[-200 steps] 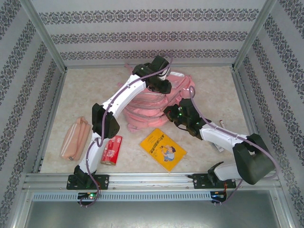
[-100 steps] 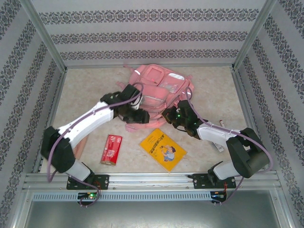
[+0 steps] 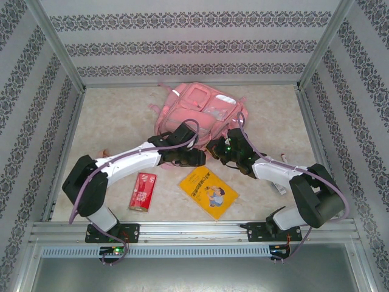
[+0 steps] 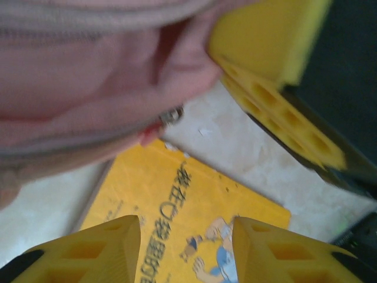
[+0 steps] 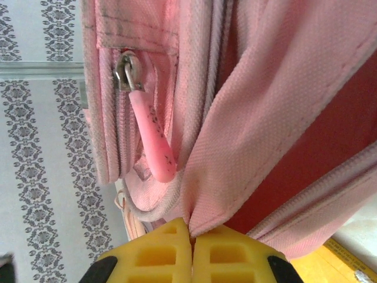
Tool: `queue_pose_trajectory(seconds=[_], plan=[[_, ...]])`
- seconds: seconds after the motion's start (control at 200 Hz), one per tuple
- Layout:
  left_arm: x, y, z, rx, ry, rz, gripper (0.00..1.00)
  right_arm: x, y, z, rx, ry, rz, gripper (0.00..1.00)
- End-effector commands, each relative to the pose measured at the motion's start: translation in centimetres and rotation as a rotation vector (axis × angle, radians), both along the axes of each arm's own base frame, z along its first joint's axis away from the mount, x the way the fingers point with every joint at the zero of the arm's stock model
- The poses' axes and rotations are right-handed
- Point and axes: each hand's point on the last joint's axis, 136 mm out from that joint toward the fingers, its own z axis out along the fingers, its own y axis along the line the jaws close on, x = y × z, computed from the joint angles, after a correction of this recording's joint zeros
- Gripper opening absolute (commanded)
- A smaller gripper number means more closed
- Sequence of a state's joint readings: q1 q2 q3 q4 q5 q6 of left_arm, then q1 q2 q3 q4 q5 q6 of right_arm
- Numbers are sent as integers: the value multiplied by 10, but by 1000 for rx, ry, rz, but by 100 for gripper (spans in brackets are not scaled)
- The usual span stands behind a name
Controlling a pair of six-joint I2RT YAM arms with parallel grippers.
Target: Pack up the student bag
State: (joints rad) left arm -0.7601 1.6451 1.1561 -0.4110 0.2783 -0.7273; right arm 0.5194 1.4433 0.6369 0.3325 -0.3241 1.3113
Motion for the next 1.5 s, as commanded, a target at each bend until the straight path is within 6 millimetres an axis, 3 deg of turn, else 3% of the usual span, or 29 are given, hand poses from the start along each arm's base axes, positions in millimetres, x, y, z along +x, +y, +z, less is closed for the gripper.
queue_pose_trajectory(seconds=[0.0,0.275,0.685,0.834,0.904,1.124,1.364,1.499], plan=[[21,-15,2,-29,-76,31,43,6,18,38,83,-80,50,0],[39,-13,-10,36,-160,52,37,0,28,46,101,-91,78,0],[60,-9,3,129,-404,-77,16,-10,34,52,110,-96,98,0],[61,-7,11,121,-493,-123,0,-11,30,51,101,-99,92,0],[58,-6,16,100,-526,-130,0,-11,27,46,87,-92,89,0],[38,10,24,54,-521,-124,0,0,-3,29,26,-84,48,0],[21,41,16,56,-437,-119,0,28,-67,10,-59,-92,-1,0],[16,60,16,103,-425,-120,0,40,-78,3,-36,-94,45,0]])
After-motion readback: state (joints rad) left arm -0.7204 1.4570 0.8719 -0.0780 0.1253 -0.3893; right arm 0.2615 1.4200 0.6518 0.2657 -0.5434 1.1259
